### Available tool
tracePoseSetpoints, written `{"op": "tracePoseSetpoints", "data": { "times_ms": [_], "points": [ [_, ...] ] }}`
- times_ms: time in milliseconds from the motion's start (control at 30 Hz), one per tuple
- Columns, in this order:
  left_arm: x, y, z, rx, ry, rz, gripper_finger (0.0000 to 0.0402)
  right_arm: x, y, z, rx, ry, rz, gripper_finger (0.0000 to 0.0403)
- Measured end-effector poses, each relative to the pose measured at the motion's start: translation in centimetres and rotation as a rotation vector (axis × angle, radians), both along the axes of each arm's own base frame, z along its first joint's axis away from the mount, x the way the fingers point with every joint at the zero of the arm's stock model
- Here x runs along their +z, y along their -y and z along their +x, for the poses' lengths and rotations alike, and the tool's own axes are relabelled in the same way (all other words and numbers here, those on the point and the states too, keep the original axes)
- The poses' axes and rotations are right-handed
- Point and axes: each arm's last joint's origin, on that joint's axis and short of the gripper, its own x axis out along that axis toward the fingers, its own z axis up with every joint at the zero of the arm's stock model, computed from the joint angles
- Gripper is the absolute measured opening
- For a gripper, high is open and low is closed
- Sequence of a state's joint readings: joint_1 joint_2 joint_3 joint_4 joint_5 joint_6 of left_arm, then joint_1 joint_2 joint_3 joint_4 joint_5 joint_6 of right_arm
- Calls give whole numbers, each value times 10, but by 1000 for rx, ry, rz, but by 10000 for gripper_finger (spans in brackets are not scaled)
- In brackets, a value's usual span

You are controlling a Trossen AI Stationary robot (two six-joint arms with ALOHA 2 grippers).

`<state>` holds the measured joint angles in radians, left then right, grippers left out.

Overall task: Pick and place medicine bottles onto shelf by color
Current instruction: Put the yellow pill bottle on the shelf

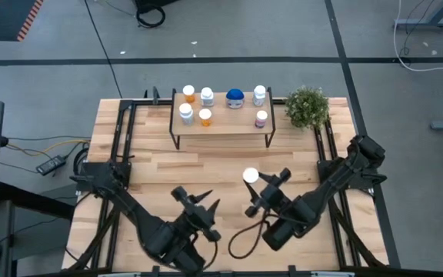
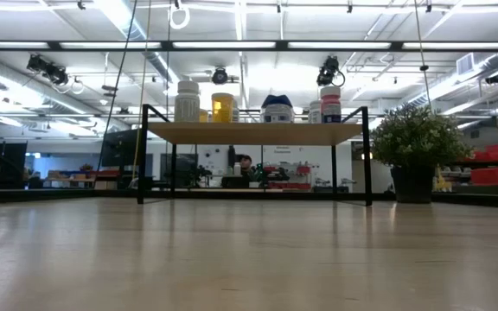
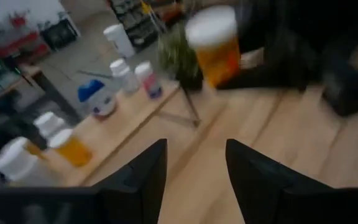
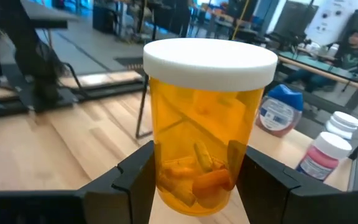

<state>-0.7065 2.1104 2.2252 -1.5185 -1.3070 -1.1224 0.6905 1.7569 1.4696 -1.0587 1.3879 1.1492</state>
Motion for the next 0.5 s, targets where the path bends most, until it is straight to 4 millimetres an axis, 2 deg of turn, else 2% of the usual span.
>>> {"op": "tracePoseSetpoints", "data": {
  "times_ms": [33, 133, 267, 500],
  "points": [
    [-4, -3, -2, -11, -58, 14, 170, 0, 3, 3, -5, -13, 3, 198],
    [-14, -34, 1, 63, -190, -74, 161, -1, 9, 7, -10, -69, 2, 198],
    [-44, -70, 6, 111, -374, -123, 149, -2, 11, 9, -5, -112, -2, 198],
    [-73, -128, -12, 116, -666, -196, 123, -2, 8, 7, 13, -138, -18, 198]
  ]
}}
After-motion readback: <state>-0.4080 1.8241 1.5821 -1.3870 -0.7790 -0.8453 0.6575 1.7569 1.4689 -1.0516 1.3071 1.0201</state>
